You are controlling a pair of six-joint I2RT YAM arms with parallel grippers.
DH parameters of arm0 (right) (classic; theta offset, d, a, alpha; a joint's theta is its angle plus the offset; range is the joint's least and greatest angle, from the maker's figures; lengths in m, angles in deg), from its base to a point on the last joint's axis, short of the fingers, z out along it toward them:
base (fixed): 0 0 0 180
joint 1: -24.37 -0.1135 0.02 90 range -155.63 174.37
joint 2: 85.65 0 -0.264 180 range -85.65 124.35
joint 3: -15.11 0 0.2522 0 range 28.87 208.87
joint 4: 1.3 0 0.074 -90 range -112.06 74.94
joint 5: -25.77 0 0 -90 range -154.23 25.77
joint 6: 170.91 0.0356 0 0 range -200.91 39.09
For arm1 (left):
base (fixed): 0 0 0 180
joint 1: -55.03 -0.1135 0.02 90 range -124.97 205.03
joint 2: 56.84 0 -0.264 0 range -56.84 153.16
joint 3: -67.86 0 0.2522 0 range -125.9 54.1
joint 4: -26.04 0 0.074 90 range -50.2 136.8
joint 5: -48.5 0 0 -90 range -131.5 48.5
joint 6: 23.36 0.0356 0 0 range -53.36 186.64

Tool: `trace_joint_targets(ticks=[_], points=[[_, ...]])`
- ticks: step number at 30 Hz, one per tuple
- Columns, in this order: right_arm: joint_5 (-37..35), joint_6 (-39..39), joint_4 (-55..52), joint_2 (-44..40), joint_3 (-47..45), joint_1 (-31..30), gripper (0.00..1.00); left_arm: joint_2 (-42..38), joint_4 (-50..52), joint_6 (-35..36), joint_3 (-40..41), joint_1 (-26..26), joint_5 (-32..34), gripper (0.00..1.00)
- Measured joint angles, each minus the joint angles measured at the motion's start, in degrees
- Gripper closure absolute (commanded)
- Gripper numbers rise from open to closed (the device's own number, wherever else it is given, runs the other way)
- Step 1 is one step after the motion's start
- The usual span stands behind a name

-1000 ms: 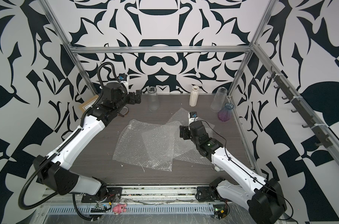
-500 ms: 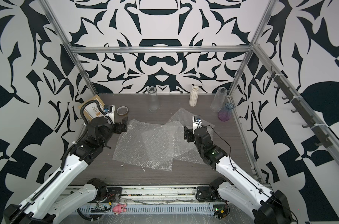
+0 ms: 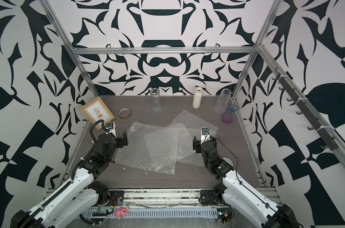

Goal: Unwrap the vase from the bubble wrap
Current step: Reset both arms

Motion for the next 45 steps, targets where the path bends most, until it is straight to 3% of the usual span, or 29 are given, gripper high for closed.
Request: trace_joint_targets(ticks=[8,17,29,35,41,45], points=[[-3.21,-3.39,5.77,4.26,-1.05,5.14,0.16,10.71,-9.35,0.04,1.42,-10.69,-2.8,0.01],[-2.89,-6.97,16.37,20.55,-1.03,10.36,0.16,26.43,-18.95,-0.61,0.79,-18.1,-7.82,0.01],[3.74,-8.57,30.67,34.8,-0.44,17.86,0.15,39.6,-30.82,3.41,-3.74,-19.85,-13.7,0.01],[7.67,-8.52,36.57,38.64,0.46,22.25,0.15,40.06,-38.8,4.83,-0.31,-20.09,-16.92,0.01],[10.25,-8.9,44.5,47.1,0.37,22.51,0.16,41.92,-44.17,5.25,2.6,-20.06,-18.16,0.01],[11.32,-8.9,45.35,47.45,0.39,22.95,0.16,42.12,-46.42,5.27,2.67,-20.06,-18.32,0.01]])
